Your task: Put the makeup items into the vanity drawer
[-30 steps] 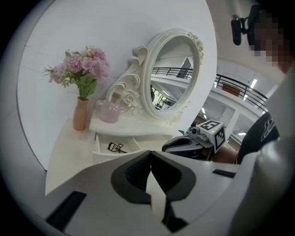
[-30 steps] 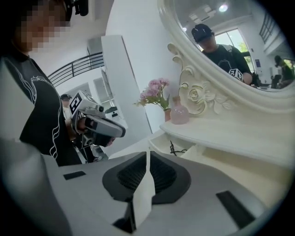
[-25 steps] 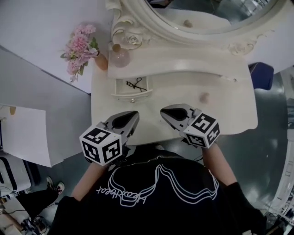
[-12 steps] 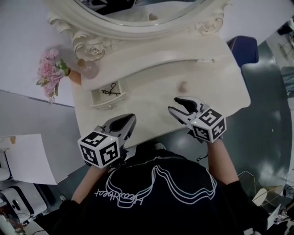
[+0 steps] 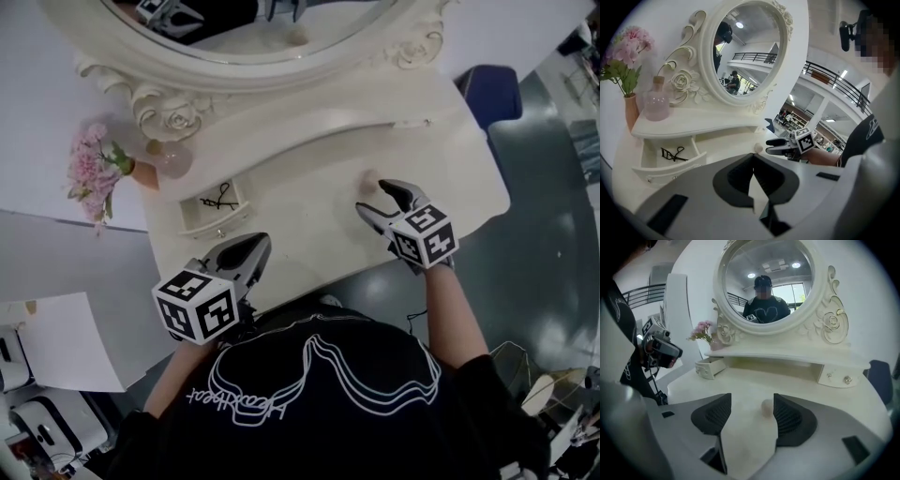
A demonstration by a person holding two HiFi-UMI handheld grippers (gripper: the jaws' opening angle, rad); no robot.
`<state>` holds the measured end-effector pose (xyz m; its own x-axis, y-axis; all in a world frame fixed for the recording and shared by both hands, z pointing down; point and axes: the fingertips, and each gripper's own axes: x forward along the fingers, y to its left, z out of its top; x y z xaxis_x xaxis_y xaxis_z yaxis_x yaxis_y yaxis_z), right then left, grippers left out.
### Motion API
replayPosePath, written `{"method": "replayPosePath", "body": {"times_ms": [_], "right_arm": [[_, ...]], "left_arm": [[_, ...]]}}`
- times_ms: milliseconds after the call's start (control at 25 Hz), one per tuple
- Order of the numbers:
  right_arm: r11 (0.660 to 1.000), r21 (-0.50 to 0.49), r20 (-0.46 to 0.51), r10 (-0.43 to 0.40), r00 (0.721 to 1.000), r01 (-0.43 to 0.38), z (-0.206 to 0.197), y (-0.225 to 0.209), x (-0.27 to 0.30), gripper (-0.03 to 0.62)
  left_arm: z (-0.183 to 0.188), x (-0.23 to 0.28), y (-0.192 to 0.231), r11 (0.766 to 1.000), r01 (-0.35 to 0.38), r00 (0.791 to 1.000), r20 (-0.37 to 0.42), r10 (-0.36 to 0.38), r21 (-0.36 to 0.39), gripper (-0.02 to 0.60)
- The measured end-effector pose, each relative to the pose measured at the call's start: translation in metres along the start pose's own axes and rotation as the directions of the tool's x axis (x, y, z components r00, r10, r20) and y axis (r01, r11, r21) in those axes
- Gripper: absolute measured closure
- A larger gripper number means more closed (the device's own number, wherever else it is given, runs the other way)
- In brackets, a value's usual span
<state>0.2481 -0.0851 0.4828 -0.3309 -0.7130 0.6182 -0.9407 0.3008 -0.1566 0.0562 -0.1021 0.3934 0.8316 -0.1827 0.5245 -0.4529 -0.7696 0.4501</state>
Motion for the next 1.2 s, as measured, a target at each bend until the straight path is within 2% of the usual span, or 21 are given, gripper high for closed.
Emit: {"method": "replayPosePath", "body": {"times_ms": [400, 640, 960, 1200], "right_arm": [[0.989, -0.056, -0.105, -0.140, 0.985, 0.134, -0.018, -0.040, 0.035, 0.341], [0.985, -0.040, -0.131, -0.175, 0.976, 0.171, -0.029, -0.047, 0.041, 0.395], [0.980, -0.077, -0.137, -0.193, 0.972, 0.184, -0.023, -0.046, 0.043, 0.402], [0.984, -0.104, -0.106, -0.155, 0.982, 0.144, -0.005, -0.020, 0.043, 0.405]], "left_arm": [[-0.001, -0.002, 0.019, 1.000, -0.028, 0.999, -0.016, 0.028, -0.005, 0.578], [0.000, -0.003, 0.027, 0.999, -0.044, 0.999, -0.019, 0.044, -0.013, 0.578], [-0.001, -0.005, 0.028, 0.999, -0.036, 0.999, -0.012, 0.035, -0.016, 0.578], [-0.005, -0.014, 0.032, 0.998, -0.047, 0.999, 0.000, 0.047, -0.040, 0.578]]}}
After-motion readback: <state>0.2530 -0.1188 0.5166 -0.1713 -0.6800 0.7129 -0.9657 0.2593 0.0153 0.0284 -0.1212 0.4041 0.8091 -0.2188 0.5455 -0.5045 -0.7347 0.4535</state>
